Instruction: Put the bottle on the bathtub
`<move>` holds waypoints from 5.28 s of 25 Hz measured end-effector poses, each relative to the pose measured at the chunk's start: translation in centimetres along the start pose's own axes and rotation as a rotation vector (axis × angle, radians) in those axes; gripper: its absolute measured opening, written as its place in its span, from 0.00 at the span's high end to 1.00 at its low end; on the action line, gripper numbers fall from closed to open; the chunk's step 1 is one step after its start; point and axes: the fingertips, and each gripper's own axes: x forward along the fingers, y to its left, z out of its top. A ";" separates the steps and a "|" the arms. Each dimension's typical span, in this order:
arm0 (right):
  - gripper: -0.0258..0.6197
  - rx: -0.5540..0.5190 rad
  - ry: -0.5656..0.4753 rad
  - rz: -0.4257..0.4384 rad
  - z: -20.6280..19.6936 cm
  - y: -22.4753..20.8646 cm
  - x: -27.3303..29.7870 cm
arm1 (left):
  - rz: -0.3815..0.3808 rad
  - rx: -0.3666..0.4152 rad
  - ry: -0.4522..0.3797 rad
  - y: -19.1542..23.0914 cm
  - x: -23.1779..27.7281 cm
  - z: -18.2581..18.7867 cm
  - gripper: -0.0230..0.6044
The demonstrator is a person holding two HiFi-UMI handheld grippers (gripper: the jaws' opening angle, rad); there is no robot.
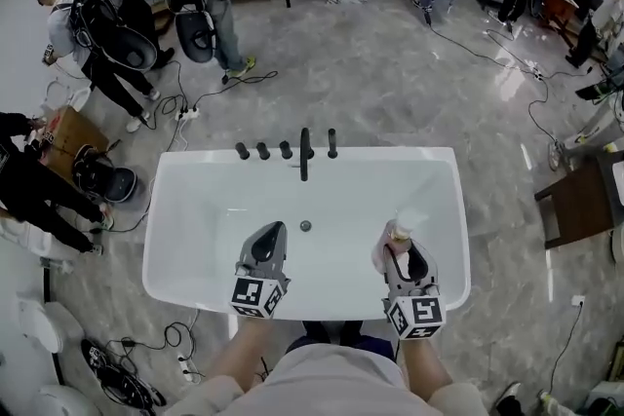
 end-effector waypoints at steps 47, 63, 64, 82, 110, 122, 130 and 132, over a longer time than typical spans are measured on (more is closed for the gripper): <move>0.67 -0.059 0.084 0.000 -22.9 -8.4 24.2 | 0.094 0.150 0.119 8.1 11.5 -26.2 0.95; 0.67 0.036 0.059 -0.083 -21.3 -18.0 46.9 | 0.106 0.064 0.174 8.8 14.0 -28.8 0.95; 0.67 0.019 0.057 -0.094 -21.2 -18.4 47.8 | 0.101 0.067 0.179 8.8 14.1 -29.1 0.95; 0.67 -0.081 0.004 -0.213 -21.9 -19.0 49.7 | 0.104 0.049 0.181 8.4 16.2 -30.1 0.95; 0.45 -0.102 0.023 -0.133 -24.4 -14.6 38.6 | 0.127 0.053 0.171 8.4 15.2 -28.8 0.95; 0.95 -0.011 0.155 -0.047 -29.3 -10.6 25.5 | 0.105 0.000 0.190 6.1 12.7 -29.2 0.95; 0.95 -0.036 0.195 -0.057 -30.5 -9.3 21.5 | 0.056 0.022 0.172 4.1 12.0 -28.6 0.95; 0.95 -0.028 0.184 -0.057 -30.3 -8.9 21.5 | 0.057 0.026 0.170 4.0 11.5 -28.3 0.95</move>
